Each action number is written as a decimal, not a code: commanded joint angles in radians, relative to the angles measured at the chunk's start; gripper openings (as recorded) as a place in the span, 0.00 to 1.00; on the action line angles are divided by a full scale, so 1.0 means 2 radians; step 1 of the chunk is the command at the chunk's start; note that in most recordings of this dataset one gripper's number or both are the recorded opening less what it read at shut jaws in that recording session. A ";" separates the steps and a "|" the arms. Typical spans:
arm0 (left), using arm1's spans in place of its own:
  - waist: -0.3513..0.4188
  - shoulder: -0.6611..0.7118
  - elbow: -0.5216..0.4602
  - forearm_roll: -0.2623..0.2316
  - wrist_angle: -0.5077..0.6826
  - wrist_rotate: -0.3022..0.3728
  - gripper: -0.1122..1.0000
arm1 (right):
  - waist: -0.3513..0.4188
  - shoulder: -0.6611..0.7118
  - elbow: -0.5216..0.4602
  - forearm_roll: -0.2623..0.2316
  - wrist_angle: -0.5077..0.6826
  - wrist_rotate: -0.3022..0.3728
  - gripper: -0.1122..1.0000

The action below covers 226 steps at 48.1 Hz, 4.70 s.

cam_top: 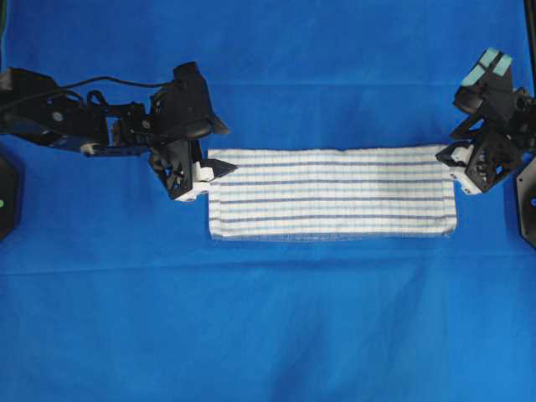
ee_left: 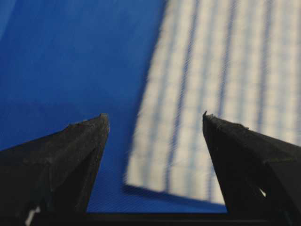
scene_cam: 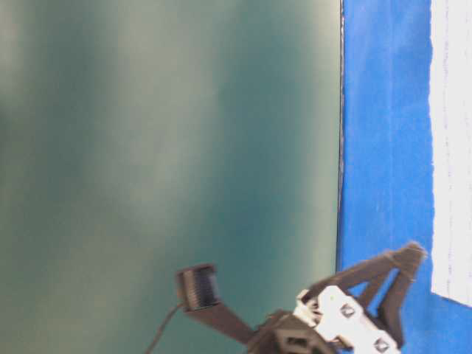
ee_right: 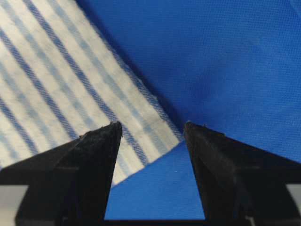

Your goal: Fold the blue towel.

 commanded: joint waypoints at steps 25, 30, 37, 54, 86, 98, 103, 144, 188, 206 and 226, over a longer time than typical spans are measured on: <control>0.019 0.041 -0.010 0.000 0.008 -0.001 0.72 | -0.008 0.075 -0.018 -0.035 -0.040 -0.003 0.60; 0.018 0.042 -0.012 0.001 0.021 0.000 0.57 | -0.008 0.075 -0.018 -0.037 -0.044 -0.007 0.42; 0.017 0.042 -0.015 0.000 0.027 0.000 0.25 | -0.008 0.075 -0.018 -0.038 -0.049 -0.011 0.15; 0.015 0.029 -0.025 0.000 0.051 0.000 0.12 | -0.008 0.065 -0.019 -0.038 -0.047 -0.009 0.15; -0.005 -0.114 -0.076 0.001 0.202 0.001 0.12 | 0.006 -0.138 -0.071 -0.035 0.111 -0.004 0.15; -0.013 -0.133 -0.082 0.000 0.220 -0.002 0.12 | 0.012 -0.166 -0.072 -0.035 0.125 -0.002 0.15; -0.022 -0.133 -0.082 0.000 0.215 -0.004 0.12 | 0.012 -0.159 -0.074 -0.037 0.114 -0.002 0.15; -0.181 -0.041 -0.189 0.000 0.090 -0.006 0.12 | -0.092 0.081 -0.219 -0.102 -0.065 -0.009 0.15; -0.183 0.110 -0.370 0.001 0.059 0.021 0.12 | -0.107 0.085 -0.232 -0.126 -0.050 -0.011 0.15; -0.177 0.153 -0.401 -0.001 0.059 0.015 0.12 | -0.107 0.090 -0.221 -0.127 -0.038 -0.015 0.15; -0.188 0.095 -0.255 -0.007 0.011 -0.052 0.12 | -0.092 0.244 -0.311 -0.127 -0.106 -0.025 0.15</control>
